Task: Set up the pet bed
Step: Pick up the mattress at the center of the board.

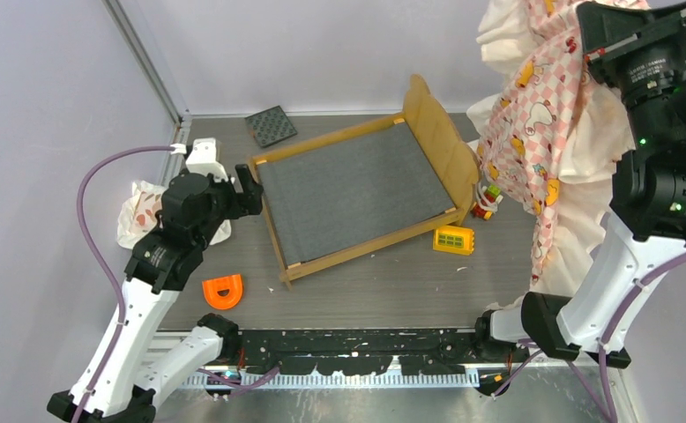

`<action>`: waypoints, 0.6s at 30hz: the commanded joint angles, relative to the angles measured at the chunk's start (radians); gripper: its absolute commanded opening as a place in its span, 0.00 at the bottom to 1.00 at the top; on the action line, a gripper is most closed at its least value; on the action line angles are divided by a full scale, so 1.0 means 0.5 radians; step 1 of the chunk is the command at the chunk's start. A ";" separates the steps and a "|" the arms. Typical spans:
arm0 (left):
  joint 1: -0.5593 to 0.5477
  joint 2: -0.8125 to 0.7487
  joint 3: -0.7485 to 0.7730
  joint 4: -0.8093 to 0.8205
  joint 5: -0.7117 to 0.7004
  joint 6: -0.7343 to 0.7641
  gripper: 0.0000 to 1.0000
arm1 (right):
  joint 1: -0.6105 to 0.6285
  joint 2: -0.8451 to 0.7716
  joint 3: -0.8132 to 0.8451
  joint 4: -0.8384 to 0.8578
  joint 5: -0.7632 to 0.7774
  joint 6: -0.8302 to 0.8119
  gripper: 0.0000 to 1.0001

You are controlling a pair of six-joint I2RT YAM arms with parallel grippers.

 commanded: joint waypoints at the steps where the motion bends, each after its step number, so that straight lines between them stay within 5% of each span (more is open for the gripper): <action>1: -0.007 -0.079 -0.049 0.004 -0.003 -0.088 0.82 | 0.096 0.051 0.016 0.377 -0.336 0.281 0.01; 9: -0.007 0.012 0.062 0.123 0.393 -0.201 0.79 | 0.119 0.241 0.389 0.540 -0.425 0.464 0.01; 18: -0.007 -0.053 0.070 0.161 0.434 -0.202 0.79 | 0.129 0.341 0.385 1.004 -0.446 0.809 0.01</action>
